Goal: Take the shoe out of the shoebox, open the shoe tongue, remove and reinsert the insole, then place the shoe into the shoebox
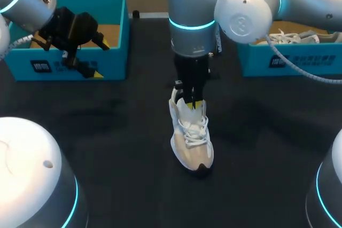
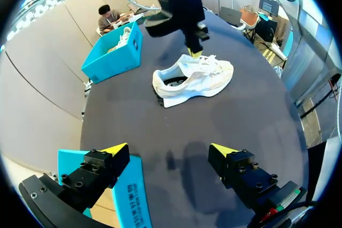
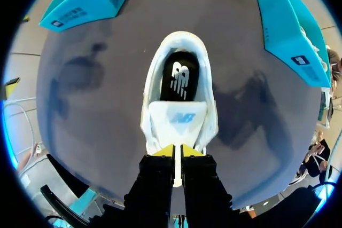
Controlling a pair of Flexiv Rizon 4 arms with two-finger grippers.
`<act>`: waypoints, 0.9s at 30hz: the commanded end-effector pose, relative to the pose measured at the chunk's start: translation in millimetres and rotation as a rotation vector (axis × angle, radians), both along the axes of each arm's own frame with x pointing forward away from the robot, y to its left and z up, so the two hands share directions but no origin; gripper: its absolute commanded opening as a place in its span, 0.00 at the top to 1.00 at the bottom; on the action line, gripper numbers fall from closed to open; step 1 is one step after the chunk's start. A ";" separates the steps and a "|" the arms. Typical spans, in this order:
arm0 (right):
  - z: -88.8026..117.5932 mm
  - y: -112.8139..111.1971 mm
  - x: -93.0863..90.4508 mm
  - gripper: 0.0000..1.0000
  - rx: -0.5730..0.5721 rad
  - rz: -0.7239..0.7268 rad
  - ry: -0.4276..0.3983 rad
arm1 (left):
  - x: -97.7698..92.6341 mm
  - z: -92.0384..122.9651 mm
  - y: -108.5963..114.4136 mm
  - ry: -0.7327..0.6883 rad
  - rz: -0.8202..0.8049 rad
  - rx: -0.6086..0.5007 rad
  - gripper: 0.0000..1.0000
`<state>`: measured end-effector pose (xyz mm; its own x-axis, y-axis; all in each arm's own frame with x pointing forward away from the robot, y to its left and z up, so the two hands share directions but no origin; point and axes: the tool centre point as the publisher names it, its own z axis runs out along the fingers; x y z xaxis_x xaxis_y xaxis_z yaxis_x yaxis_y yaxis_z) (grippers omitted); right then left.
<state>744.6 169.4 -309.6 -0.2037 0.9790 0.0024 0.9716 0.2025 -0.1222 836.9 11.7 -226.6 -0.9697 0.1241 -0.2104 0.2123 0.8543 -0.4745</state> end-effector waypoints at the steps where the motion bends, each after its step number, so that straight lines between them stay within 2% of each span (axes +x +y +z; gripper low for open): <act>1: -17.3 2.1 10.1 0.91 0.018 0.008 0.016 | -0.6 0.5 -0.3 0.000 0.001 0.004 0.00; 3: -23.2 2.9 12.6 0.90 0.021 0.010 0.016 | -0.6 0.5 -0.3 0.000 0.001 0.004 0.00; 7: -31.8 2.9 15.1 0.82 0.023 0.022 0.028 | -0.6 0.5 -0.3 0.000 0.001 0.004 0.00; 11: -33.2 1.0 16.9 0.80 0.018 0.023 0.030 | -0.6 0.5 -0.3 0.000 0.001 0.004 0.00; 18: -20.1 -0.5 21.1 0.76 0.001 0.047 -0.017 | -0.6 0.5 -0.3 0.000 0.001 0.004 0.00; 21: -15.4 1.3 26.9 0.70 0.022 0.115 -0.058 | -0.6 0.5 -0.3 0.000 0.001 0.004 0.00; 24: -10.0 3.7 33.9 0.62 -0.017 0.205 -0.080 | -0.6 0.5 -0.3 0.000 0.001 0.004 0.00; 27: -3.2 4.8 41.2 0.59 -0.055 0.283 -0.106 | -0.6 0.5 -0.3 0.000 0.001 0.004 0.00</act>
